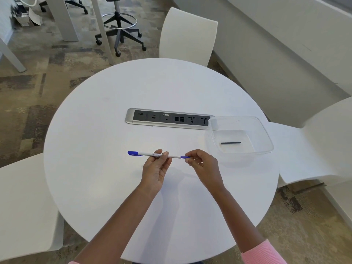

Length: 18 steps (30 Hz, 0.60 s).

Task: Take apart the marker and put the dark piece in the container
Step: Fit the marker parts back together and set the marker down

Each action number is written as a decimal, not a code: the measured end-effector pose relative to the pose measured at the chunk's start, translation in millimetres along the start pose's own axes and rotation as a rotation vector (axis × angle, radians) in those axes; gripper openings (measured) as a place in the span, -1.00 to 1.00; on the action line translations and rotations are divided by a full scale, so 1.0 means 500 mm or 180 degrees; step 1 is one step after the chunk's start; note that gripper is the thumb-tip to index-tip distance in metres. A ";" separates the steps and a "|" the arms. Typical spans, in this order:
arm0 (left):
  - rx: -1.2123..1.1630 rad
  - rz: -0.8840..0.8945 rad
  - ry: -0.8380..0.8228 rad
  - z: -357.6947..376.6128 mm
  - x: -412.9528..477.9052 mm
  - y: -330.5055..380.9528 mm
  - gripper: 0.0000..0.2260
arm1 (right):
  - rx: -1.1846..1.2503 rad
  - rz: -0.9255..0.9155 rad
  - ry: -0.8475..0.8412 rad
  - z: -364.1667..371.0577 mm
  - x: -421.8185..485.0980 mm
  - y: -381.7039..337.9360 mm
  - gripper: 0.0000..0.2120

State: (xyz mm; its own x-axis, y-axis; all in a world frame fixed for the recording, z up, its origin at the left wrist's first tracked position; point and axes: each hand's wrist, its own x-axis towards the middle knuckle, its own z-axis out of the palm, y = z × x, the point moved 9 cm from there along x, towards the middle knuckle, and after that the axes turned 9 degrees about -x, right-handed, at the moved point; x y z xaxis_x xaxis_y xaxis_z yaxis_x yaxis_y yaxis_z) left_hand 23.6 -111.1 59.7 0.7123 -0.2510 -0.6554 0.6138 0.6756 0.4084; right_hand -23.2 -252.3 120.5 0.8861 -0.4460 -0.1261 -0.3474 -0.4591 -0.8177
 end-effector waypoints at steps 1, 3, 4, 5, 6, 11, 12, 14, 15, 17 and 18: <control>0.0012 -0.0004 -0.0015 0.001 0.000 -0.001 -0.86 | -0.0003 0.0000 0.0008 0.000 0.000 0.000 -0.88; 0.0015 -0.0009 -0.0013 0.001 -0.002 -0.003 -0.87 | -0.0022 -0.0011 0.0020 0.000 0.000 -0.001 -0.89; 0.0007 -0.0011 -0.0004 0.000 -0.002 -0.004 -0.88 | -0.0040 -0.0022 0.0021 0.000 0.000 -0.002 -0.89; 0.0000 -0.0014 0.0003 -0.001 -0.002 -0.005 -0.88 | -0.0054 -0.0031 0.0018 0.001 -0.001 -0.003 -0.89; -0.0001 -0.0016 0.0005 -0.001 -0.002 -0.005 -0.88 | -0.0056 -0.0033 0.0017 0.002 -0.002 -0.005 -0.90; -0.0003 0.0005 0.0027 -0.001 -0.003 -0.005 -0.88 | -0.0032 -0.0004 0.0023 0.003 -0.008 -0.007 -0.92; 0.0005 0.0008 0.0032 -0.001 -0.003 -0.005 -0.88 | -0.0048 -0.0006 0.0023 0.003 -0.009 -0.008 -0.90; 0.0014 0.0004 0.0019 -0.001 -0.005 -0.007 -0.88 | -0.0123 -0.0031 0.0032 0.001 -0.009 -0.010 -0.88; 0.0014 0.0000 0.0008 -0.001 -0.005 -0.008 -0.88 | -0.0164 -0.0048 0.0034 0.001 -0.009 -0.010 -0.88; 0.0014 -0.0002 -0.0007 0.000 -0.007 -0.008 -0.88 | -0.0210 -0.0063 0.0028 0.001 -0.009 -0.011 -0.88; 0.0009 -0.0003 -0.0011 0.001 -0.008 -0.009 -0.88 | -0.0223 -0.0065 0.0022 0.001 -0.010 -0.011 -0.88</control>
State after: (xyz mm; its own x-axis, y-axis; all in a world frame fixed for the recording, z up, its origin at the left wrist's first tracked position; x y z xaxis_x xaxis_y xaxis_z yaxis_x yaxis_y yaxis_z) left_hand 18.3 -113.4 60.9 0.7129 -0.2541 -0.6536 0.6155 0.6734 0.4096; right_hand -25.7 -246.9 125.3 0.8912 -0.4412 -0.1057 -0.3502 -0.5207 -0.7786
